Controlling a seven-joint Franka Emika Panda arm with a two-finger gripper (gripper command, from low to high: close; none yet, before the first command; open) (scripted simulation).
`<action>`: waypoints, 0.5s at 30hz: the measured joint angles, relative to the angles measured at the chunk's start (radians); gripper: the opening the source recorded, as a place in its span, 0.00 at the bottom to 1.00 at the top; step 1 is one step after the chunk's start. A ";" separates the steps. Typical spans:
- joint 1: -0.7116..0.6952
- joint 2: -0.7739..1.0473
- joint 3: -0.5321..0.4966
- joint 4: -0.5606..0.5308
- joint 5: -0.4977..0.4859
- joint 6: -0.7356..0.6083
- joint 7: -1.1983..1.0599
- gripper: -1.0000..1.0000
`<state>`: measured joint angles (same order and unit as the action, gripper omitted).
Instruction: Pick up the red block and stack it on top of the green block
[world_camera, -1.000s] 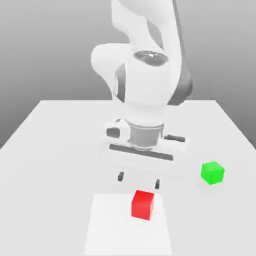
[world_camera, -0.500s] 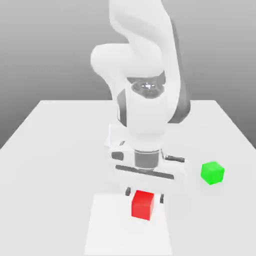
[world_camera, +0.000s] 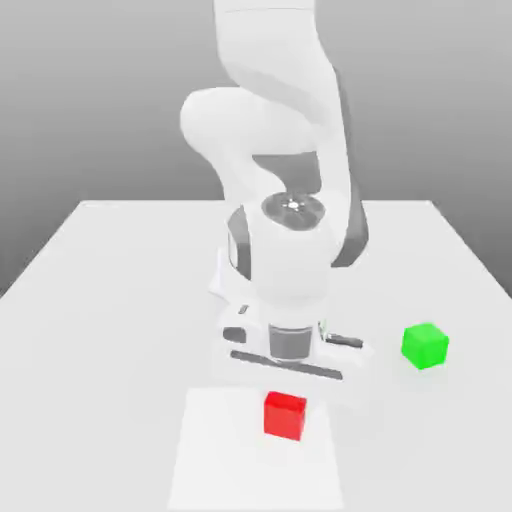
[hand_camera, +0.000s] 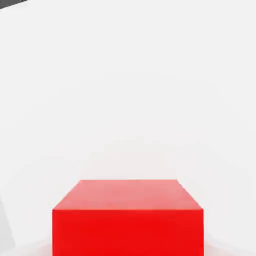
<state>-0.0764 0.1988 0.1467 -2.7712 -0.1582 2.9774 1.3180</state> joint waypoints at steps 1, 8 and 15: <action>-0.009 -0.016 0.013 0.000 0.015 -0.013 -0.010 0.00; -0.030 -0.121 0.058 -0.009 0.113 -0.100 -0.080 0.00; -0.026 -0.199 0.068 -0.033 0.161 -0.166 -0.120 0.00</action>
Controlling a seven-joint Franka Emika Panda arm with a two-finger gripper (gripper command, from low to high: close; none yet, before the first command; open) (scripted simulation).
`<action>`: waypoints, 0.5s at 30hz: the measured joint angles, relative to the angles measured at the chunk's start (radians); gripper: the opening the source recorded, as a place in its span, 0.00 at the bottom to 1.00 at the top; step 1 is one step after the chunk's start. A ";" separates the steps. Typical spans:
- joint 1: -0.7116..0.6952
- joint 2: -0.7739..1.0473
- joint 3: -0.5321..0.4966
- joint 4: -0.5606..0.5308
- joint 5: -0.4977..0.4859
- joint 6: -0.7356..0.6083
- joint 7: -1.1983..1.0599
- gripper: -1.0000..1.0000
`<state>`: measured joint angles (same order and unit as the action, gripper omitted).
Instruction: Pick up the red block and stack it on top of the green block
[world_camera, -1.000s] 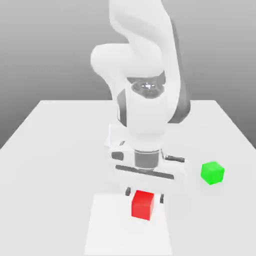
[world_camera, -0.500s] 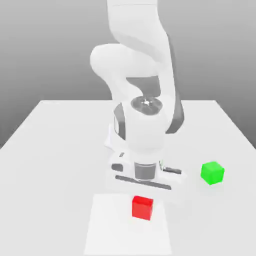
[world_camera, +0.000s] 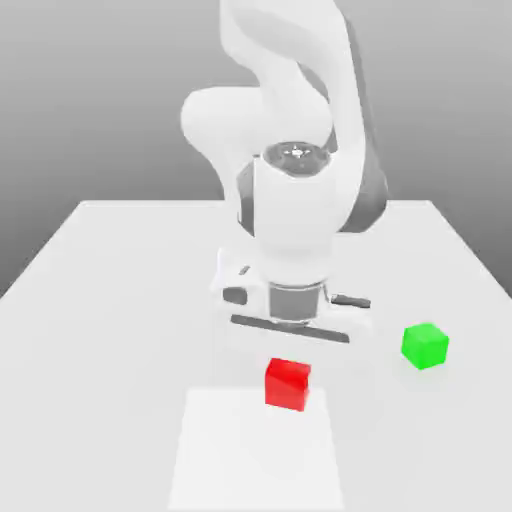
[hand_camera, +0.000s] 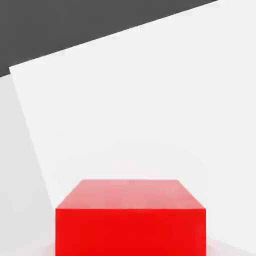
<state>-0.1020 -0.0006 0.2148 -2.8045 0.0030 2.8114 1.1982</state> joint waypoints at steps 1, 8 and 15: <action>0.006 -0.009 -0.003 -0.005 0.004 -0.007 -0.004 0.00; 0.125 -0.066 0.076 -0.024 -0.004 -0.064 0.227 0.00; 0.233 -0.131 0.191 -0.044 0.058 -0.109 0.449 0.00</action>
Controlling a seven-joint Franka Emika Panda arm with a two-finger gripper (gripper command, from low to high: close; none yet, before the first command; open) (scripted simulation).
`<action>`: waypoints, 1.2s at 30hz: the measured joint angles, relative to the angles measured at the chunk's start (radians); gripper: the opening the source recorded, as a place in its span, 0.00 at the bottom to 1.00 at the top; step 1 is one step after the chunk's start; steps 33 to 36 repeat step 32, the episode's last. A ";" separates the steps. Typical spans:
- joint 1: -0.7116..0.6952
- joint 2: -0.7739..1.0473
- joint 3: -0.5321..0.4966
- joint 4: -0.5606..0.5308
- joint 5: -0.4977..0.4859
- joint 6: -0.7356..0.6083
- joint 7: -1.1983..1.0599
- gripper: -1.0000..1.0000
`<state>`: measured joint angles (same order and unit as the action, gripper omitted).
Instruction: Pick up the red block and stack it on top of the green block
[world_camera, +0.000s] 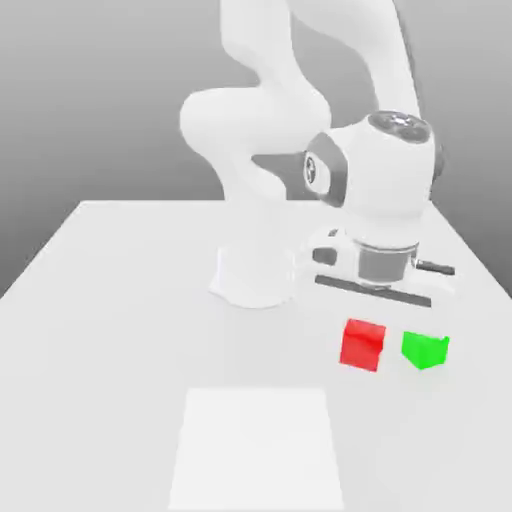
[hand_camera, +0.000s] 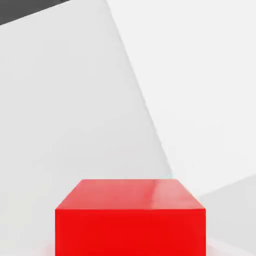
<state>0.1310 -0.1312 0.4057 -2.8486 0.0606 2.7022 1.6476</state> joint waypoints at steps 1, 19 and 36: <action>0.018 -0.010 0.018 -0.003 0.015 -0.005 0.027 0.00; 0.211 -0.027 0.225 -0.037 0.161 0.056 0.342 0.00; 0.138 0.184 0.195 -0.034 -0.211 0.225 0.602 1.00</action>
